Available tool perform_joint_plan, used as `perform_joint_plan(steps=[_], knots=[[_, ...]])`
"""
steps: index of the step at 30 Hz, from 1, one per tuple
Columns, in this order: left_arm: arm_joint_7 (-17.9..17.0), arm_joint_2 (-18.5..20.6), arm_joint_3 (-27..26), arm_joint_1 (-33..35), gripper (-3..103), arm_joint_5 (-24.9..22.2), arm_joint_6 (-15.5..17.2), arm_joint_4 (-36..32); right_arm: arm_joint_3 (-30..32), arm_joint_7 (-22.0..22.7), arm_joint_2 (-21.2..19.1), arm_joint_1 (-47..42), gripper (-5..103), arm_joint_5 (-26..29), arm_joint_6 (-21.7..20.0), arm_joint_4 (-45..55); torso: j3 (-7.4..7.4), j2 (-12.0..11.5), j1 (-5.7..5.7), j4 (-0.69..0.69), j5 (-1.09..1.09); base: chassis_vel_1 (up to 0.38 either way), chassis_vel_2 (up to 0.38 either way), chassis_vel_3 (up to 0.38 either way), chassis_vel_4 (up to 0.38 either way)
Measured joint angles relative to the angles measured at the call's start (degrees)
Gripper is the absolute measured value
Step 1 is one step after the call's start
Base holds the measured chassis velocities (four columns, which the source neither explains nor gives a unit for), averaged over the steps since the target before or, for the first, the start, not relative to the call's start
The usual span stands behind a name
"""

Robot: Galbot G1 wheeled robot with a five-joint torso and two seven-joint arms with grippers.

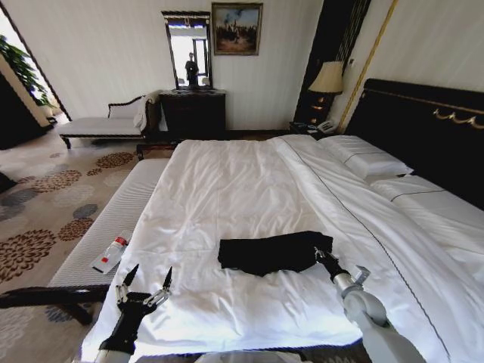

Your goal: Fold the clothes on the bed.

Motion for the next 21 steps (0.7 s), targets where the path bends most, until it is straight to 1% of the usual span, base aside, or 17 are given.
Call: perform_joint_plan(steps=[4,5,10,11,16,17,21], knots=[[0.0,0.0,0.0,0.0,100,0.0,0.0,0.0,-2.1,1.1,0.9,-0.3,7,-3.3,-0.6,3.5,0.00,0.0,0.00,0.00,0.00,0.000,0.000,0.000,0.000],[0.0,0.0,0.0,0.0,100,0.0,0.0,0.0,-2.1,1.1,0.9,-0.3,7,-3.3,-0.6,3.5,0.00,0.0,0.00,0.00,0.00,0.000,0.000,0.000,0.000],[0.0,0.0,0.0,0.0,100,0.0,0.0,0.0,-5.7,1.3,0.7,-0.7,7,-11.0,-0.4,7.0,0.00,0.0,0.00,0.00,-0.01,0.000,0.000,0.000,0.000],[0.0,0.0,0.0,0.0,100,0.0,0.0,0.0,-5.7,1.3,0.7,-0.7,7,-11.0,-0.4,7.0,0.00,0.0,0.00,0.00,-0.01,0.000,0.000,0.000,0.000],[0.0,0.0,0.0,0.0,100,0.0,0.0,0.0,-10.3,2.7,1.7,1.7,7,-12.4,-1.5,7.8,0.00,0.0,0.00,0.00,-0.02,0.000,0.000,0.000,0.000],[0.0,0.0,0.0,0.0,100,0.0,0.0,0.0,-10.3,2.7,1.7,1.7,7,-12.4,-1.5,7.8,0.00,0.0,0.00,0.00,-0.02,0.000,0.000,0.000,0.000],[0.0,0.0,0.0,0.0,100,0.0,0.0,0.0,-14.8,4.6,3.6,5.6,7,-12.1,-3.1,6.4,0.00,0.0,0.00,0.01,-0.01,0.000,0.000,0.000,0.000]])
